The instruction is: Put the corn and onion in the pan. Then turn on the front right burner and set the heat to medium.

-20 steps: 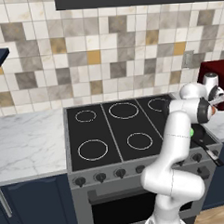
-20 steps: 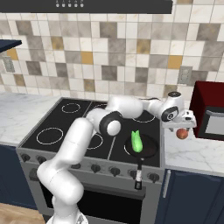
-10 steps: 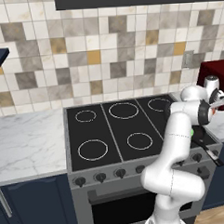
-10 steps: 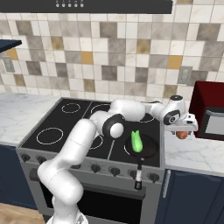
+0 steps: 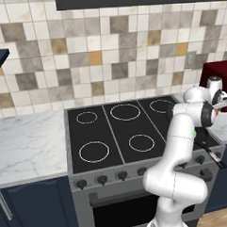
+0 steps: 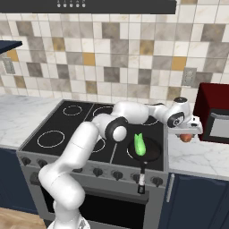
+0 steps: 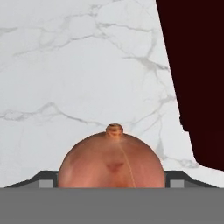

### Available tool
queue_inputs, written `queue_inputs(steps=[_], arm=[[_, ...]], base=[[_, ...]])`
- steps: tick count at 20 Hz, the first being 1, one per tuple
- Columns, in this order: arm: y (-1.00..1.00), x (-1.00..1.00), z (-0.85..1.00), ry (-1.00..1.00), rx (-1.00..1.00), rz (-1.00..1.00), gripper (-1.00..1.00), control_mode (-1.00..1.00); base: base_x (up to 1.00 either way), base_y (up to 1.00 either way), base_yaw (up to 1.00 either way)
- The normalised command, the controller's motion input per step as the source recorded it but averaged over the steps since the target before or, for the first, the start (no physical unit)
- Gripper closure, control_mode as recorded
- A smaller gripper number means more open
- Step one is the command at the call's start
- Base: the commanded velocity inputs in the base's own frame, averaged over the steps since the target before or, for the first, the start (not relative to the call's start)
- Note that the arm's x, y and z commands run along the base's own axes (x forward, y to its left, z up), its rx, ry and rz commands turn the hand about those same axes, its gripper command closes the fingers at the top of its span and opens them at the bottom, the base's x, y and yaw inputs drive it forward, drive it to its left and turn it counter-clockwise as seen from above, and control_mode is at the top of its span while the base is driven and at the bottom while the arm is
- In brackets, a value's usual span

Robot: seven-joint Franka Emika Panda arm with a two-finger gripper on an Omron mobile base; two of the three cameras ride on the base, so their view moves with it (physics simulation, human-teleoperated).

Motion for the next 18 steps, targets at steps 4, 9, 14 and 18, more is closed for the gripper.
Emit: queue_inputs(steps=[4, 9, 14, 18], arm=[[0.13, -0.3, 0.37, -0.01, 0.0, 0.0, 1.0, -1.0], [0.39, -0.51, 0.62, -0.03, 0.0, 0.01, 1.0, -1.0], [0.75, -0.5, 0.31, 0.0, 0.0, 0.07, 1.0, -1.0], [0.61, -0.83, 0.06, 0.0, 0.0, 0.2, 1.0, -1.0]], base=[[0.0, 0.0, 0.0], [0.0, 0.0, 0.0], [0.0, 0.0, 0.0], [0.0, 0.0, 0.0]])
